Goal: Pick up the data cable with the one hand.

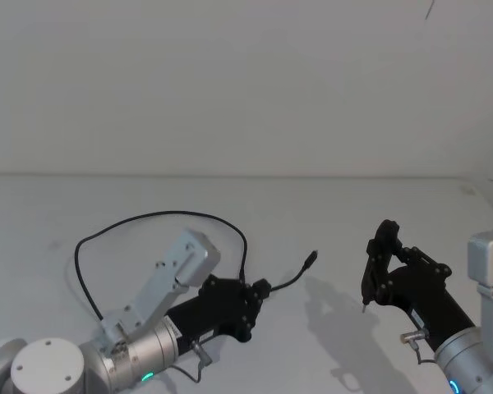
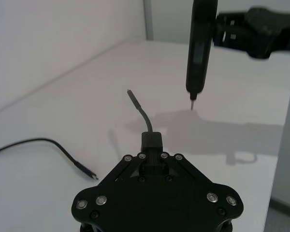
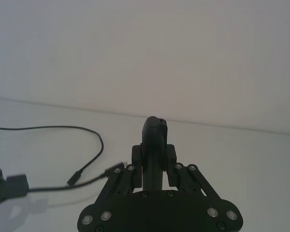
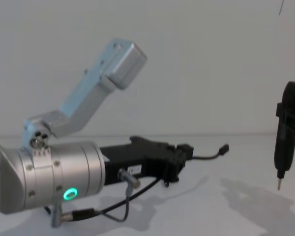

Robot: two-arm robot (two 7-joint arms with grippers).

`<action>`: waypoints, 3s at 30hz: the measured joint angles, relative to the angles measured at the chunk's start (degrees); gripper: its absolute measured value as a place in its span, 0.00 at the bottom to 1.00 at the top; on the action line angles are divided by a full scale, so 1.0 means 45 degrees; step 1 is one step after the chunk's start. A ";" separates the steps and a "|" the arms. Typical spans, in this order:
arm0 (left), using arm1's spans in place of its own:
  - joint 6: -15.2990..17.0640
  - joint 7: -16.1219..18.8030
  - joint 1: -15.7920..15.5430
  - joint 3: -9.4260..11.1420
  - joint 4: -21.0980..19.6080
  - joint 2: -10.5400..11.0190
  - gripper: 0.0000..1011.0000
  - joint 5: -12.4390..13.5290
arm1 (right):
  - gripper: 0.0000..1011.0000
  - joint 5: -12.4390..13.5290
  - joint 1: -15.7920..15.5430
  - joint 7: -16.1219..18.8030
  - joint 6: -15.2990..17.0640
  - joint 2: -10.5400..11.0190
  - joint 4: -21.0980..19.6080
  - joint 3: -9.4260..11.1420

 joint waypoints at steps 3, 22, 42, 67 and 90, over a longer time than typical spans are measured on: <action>-0.0066 -0.0064 -0.0018 -0.0095 -0.0140 0.0009 0.00 -0.0132 | 0.28 0.0000 0.0000 0.0000 0.0000 0.0000 0.0000 0.0000; -0.0072 -0.0368 0.0067 -0.0388 -0.0840 0.0397 0.00 -0.0746 | 0.28 -0.0172 0.0194 0.0000 -0.0279 -0.0123 -0.0030 0.0004; -0.0032 -0.0457 0.0105 -0.0447 -0.1032 0.0522 0.00 -0.0912 | 0.28 -0.0452 0.2286 0.0589 -0.1330 -0.1072 0.0783 -0.0452; -0.0023 -0.0477 0.0114 -0.0460 -0.1070 0.0546 0.00 -0.0948 | 0.28 -0.0612 0.2860 0.0909 -0.1310 -0.1620 0.1312 -0.0525; -0.0024 -0.0475 0.0114 -0.0460 -0.1072 0.0546 0.00 -0.0946 | 0.28 -0.0683 0.2518 0.1164 -0.0856 -0.1588 0.0701 -0.0189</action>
